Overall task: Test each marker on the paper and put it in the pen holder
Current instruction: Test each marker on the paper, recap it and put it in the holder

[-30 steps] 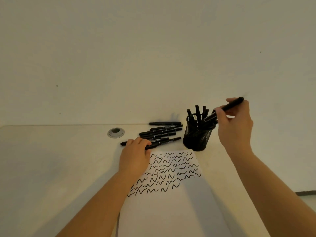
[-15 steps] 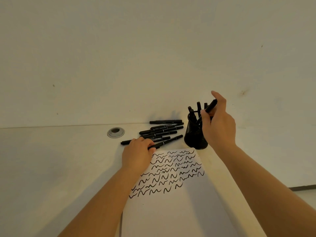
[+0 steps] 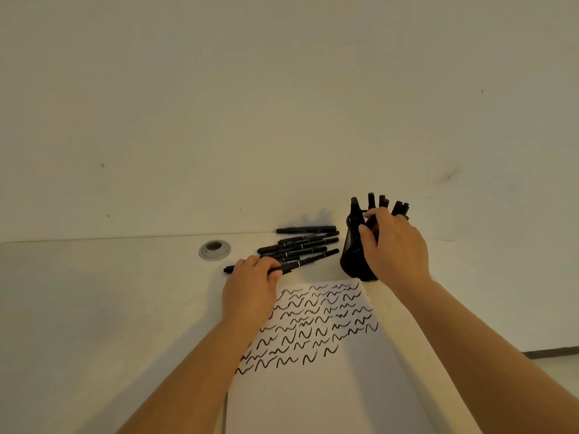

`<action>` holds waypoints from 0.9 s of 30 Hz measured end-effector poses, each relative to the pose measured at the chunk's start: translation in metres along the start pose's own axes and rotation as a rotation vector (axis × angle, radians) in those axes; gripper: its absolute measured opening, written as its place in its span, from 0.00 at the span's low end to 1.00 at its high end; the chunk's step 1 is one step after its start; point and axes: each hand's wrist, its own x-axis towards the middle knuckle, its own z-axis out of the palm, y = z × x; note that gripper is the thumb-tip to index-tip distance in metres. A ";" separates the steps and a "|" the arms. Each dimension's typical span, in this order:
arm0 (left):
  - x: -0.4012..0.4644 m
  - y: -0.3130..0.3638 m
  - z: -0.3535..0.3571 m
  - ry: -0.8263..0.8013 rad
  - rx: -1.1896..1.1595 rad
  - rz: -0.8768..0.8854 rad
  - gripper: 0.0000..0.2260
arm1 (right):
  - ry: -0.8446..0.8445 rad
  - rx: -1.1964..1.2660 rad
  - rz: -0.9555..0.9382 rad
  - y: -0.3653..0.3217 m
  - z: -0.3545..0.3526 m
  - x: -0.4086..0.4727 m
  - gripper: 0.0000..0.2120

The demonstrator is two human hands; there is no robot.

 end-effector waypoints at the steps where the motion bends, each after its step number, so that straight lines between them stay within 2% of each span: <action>1: 0.000 0.000 -0.001 0.014 -0.011 0.002 0.10 | -0.028 0.003 0.009 0.000 -0.002 0.000 0.13; 4: -0.003 0.004 -0.008 0.068 -0.088 -0.007 0.10 | -0.050 -0.007 -0.030 -0.001 -0.010 0.001 0.16; 7: -0.008 0.013 -0.018 0.085 -0.196 -0.026 0.09 | 0.135 0.039 -0.171 -0.003 -0.026 -0.008 0.14; 9: -0.014 0.022 -0.027 0.073 -0.338 -0.050 0.08 | 0.160 0.178 -0.166 -0.006 -0.036 -0.020 0.09; 13: -0.032 0.038 -0.051 -0.063 -0.581 -0.091 0.06 | -0.042 0.553 0.091 -0.022 -0.048 -0.052 0.09; 17: -0.059 0.043 -0.068 -0.345 -0.683 -0.061 0.09 | -0.248 0.763 0.134 -0.038 -0.051 -0.082 0.05; 21: -0.081 0.042 -0.073 -0.560 -0.710 -0.045 0.08 | -0.395 1.019 0.198 -0.052 -0.055 -0.105 0.08; 27: -0.102 0.046 -0.077 -0.617 -0.736 -0.004 0.10 | -0.432 1.108 0.266 -0.060 -0.059 -0.124 0.12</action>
